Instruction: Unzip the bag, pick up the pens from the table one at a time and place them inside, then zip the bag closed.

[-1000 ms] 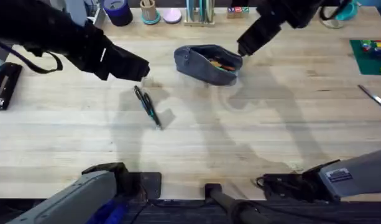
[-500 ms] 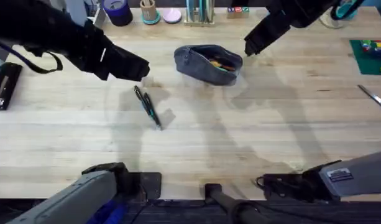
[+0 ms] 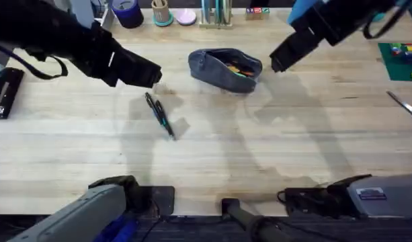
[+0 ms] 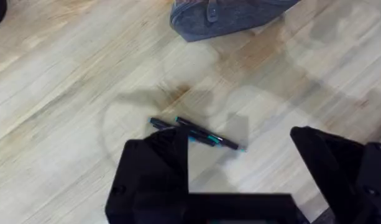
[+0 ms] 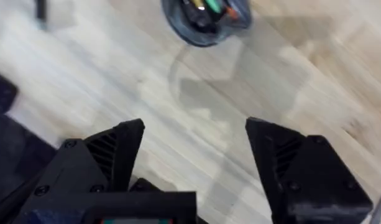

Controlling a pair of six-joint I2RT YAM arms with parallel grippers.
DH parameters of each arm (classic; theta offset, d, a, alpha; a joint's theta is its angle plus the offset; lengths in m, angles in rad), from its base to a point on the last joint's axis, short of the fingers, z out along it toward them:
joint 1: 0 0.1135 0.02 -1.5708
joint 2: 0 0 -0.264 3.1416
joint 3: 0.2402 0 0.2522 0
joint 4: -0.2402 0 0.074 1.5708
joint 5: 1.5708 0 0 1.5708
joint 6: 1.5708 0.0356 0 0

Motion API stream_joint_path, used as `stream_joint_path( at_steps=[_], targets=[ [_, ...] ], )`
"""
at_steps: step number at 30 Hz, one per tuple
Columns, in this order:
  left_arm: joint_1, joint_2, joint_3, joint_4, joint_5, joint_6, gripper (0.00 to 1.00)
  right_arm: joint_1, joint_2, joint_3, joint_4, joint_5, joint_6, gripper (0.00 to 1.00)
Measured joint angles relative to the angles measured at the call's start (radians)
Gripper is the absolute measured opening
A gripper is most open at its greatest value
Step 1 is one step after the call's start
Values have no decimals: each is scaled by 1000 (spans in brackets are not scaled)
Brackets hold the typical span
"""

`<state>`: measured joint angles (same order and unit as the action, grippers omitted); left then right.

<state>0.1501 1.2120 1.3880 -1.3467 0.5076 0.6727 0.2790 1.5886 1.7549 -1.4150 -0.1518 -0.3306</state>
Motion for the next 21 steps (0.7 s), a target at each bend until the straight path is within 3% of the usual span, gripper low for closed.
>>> stream_joint_path(
  at_steps=[9, 21],
  targets=[
    [0, 0, 0, 0, 0, -17, 995, -1, -221, -190, 121, 95, 43, 996],
    [0, 0, 0, 0, 0, -45, 995, -1, -234, -211, 129, 112, 47, 995]
  ],
)
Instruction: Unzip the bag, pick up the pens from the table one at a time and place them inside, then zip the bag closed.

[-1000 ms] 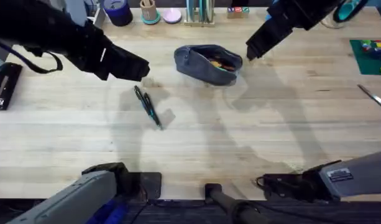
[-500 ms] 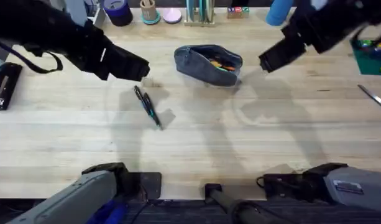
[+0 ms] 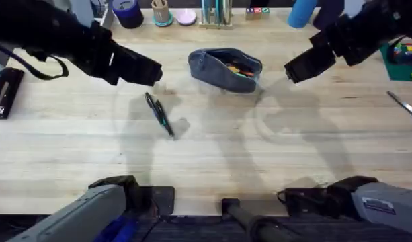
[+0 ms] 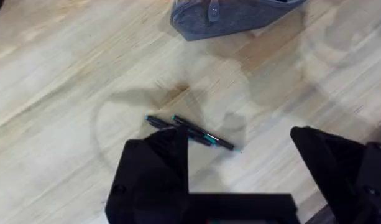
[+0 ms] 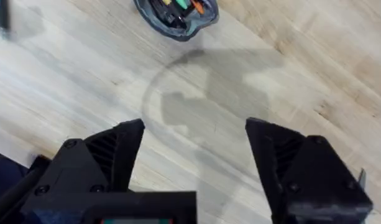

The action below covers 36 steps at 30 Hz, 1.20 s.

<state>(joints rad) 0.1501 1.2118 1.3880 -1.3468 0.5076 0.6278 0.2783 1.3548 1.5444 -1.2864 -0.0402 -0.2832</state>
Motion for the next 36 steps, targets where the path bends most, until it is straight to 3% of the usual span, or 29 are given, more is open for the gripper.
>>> stream_joint_path(
  at_steps=[6, 18, 23, 36],
  targets=[
    [0, 0, 0, 1, -40, -131, 995, 0, 0, 0, 0, 0, 0, 995],
    [0, 0, 0, -20, -294, -611, 996, 0, 0, 0, 0, 0, 0, 996],
    [0, 0, 0, -53, -374, -771, 995, 0, 0, 0, 0, 2, 0, 996],
    [0, 0, 0, -56, -404, -927, 995, 0, 0, 0, 0, 3, 0, 996]
  ],
)
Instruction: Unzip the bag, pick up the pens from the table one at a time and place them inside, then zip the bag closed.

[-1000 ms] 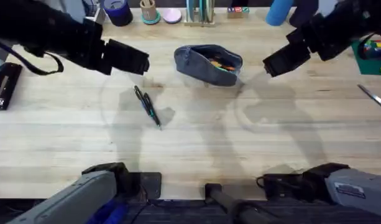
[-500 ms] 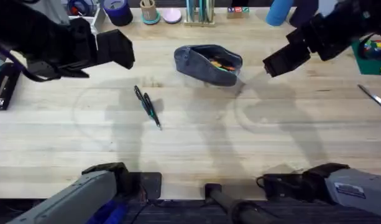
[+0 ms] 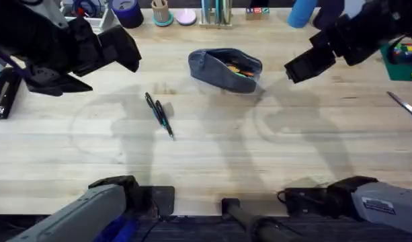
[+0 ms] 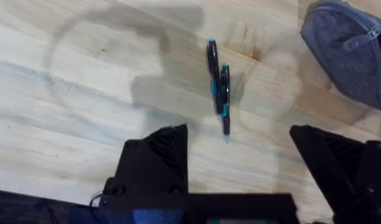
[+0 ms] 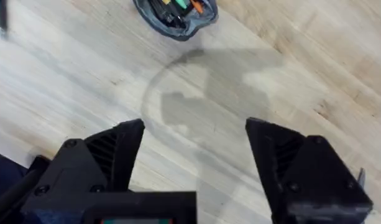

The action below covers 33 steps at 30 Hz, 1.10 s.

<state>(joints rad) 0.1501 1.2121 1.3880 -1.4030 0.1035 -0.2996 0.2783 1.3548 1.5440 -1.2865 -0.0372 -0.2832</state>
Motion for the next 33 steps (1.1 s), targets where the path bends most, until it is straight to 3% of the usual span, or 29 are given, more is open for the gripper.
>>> stream_joint_path(
  at_steps=[6, 15, 27, 33],
  targets=[
    [-13, 22, 0, -8, -24, -58, 997, 0, 0, 0, 0, 0, 0, 996],
    [-122, 88, -14, 15, -133, -187, 995, 0, 0, 0, 0, 0, 0, 996],
    [-126, 89, -237, 207, -156, -307, 995, 0, 0, 0, 0, 0, 3, 996],
    [-126, 89, -321, 293, -156, -332, 996, 0, 0, 0, 0, 0, 4, 996]
  ],
)
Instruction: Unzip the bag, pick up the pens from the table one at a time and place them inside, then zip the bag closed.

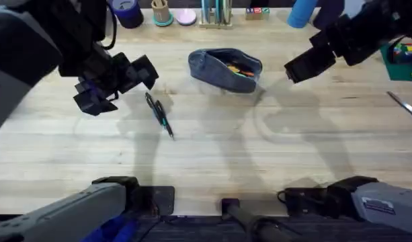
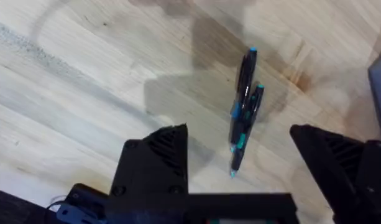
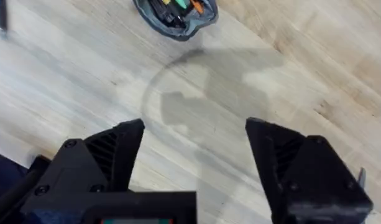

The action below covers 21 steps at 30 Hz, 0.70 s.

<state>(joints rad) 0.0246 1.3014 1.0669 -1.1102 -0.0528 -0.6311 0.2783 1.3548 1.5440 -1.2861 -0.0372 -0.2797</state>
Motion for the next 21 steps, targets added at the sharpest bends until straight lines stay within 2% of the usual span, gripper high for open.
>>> stream_joint_path(
  at_steps=[5, 21],
  targets=[
    [0, 22, -15, 30, 0, -2, 995, 0, 0, 0, 1, 0, 0, 996],
    [-19, 252, -16, 139, 8, 4, 995, 0, 0, 0, 3, 0, 0, 996]
  ],
)
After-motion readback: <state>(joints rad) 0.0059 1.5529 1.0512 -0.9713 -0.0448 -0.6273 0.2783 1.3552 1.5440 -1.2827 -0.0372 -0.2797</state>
